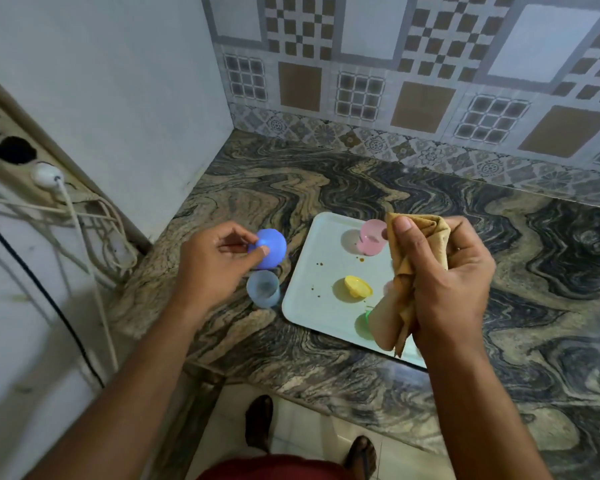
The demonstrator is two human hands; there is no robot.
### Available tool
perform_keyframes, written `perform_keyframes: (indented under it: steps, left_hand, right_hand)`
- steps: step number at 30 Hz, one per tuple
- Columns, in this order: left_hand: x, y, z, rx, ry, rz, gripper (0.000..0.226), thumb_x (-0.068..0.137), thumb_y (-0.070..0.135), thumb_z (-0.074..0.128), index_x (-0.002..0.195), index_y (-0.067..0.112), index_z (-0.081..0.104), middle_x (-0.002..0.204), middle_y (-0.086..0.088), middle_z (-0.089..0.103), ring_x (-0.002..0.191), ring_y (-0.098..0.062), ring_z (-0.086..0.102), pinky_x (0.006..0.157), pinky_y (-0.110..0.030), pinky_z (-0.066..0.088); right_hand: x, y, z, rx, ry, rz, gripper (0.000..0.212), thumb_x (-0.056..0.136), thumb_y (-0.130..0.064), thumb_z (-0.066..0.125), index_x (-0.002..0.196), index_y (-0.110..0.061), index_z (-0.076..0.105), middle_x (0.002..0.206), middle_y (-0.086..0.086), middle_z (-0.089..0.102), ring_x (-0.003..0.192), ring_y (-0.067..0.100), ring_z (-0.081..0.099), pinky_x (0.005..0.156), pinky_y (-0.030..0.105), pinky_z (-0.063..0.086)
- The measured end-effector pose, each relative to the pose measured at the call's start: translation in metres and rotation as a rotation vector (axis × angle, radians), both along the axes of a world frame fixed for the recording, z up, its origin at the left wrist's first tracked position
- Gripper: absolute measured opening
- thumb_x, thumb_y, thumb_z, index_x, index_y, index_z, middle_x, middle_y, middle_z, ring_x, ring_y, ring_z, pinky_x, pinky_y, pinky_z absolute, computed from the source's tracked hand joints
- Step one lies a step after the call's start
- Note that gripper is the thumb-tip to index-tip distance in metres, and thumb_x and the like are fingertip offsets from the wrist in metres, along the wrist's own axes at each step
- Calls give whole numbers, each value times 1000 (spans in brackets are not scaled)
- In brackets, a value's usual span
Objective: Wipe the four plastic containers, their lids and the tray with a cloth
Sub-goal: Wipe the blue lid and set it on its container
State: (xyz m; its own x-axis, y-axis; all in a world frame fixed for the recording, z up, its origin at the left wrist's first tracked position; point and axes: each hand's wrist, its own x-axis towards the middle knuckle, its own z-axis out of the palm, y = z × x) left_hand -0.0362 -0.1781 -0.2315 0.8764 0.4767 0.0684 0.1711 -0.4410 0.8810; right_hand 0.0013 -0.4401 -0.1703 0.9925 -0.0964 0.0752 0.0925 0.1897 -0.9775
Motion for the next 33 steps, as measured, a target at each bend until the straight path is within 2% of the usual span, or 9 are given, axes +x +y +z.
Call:
perform_keyframes:
  steps: [3, 6, 9, 14, 20, 23, 28, 31, 33]
  left_hand:
    - [-6, 17, -39, 95, 156, 1, 26, 77, 17, 92, 75, 35, 72, 83, 4, 79, 79, -14, 77, 82, -45, 64]
    - [-5, 20, -66, 140, 219, -22, 19, 71, 30, 90, 73, 34, 72, 81, 8, 79, 76, -11, 76, 76, -45, 64]
    - [-1, 17, -74, 196, 270, -46, 17, 73, 25, 89, 74, 28, 73, 81, 5, 78, 76, -12, 74, 73, -42, 63]
    - [4, 17, -83, 216, 311, -89, 13, 64, 42, 77, 69, 35, 67, 76, 5, 77, 73, -16, 74, 68, -43, 62]
    - [4, 15, -85, 278, 318, -113, 14, 73, 24, 86, 80, 24, 75, 79, 4, 78, 76, -16, 74, 69, -41, 62]
    - [4, 16, -87, 298, 327, -117, 14, 74, 26, 87, 81, 25, 74, 78, 3, 77, 75, -19, 74, 67, -43, 61]
    - [5, 14, -89, 361, 341, -138, 16, 76, 29, 84, 86, 27, 72, 79, 3, 75, 75, -23, 72, 65, -45, 60]
    - [7, 13, -89, 410, 298, -154, 27, 77, 32, 85, 101, 28, 73, 100, 3, 74, 90, -21, 68, 77, -39, 58]
    - [12, 5, -86, 405, 204, -152, 30, 80, 32, 84, 107, 26, 72, 104, 3, 66, 94, -18, 62, 79, -34, 52]
  right_hand:
    - [-1, 5, -5, -15, 12, 22, 18, 91, -17, 79, 86, -13, 63, 79, 2, 80, 67, 12, 68, 55, 21, 51]
    - [-5, 11, -11, -44, 19, 49, 18, 91, -17, 80, 84, -17, 63, 79, 0, 78, 70, 19, 66, 55, 21, 51]
    - [-7, 14, -12, -55, 21, 54, 17, 92, -13, 78, 85, -15, 63, 77, -6, 76, 69, 8, 68, 57, 18, 51]
    - [-9, 15, -17, -42, 24, 59, 17, 94, -10, 77, 86, -11, 62, 101, 22, 74, 79, 14, 73, 61, 21, 54]
    - [-10, 13, -19, -27, 22, 76, 21, 94, -11, 77, 81, -18, 62, 87, 5, 77, 62, 10, 67, 51, 23, 50]
    - [-10, 9, -21, -38, 24, 75, 19, 93, -16, 79, 82, -21, 65, 88, 9, 78, 56, 18, 61, 49, 28, 48]
    - [-6, 1, -24, -48, 48, 45, 21, 94, -19, 80, 84, -17, 62, 86, 33, 70, 59, 34, 49, 50, 54, 46]
    - [-6, -10, -23, -50, 37, -2, 20, 94, -18, 79, 82, -19, 63, 77, 13, 73, 62, 27, 56, 52, 38, 49]
    - [-5, -20, -21, -42, 25, -44, 20, 92, -18, 79, 81, -20, 63, 76, 14, 66, 63, 25, 58, 54, 31, 49]
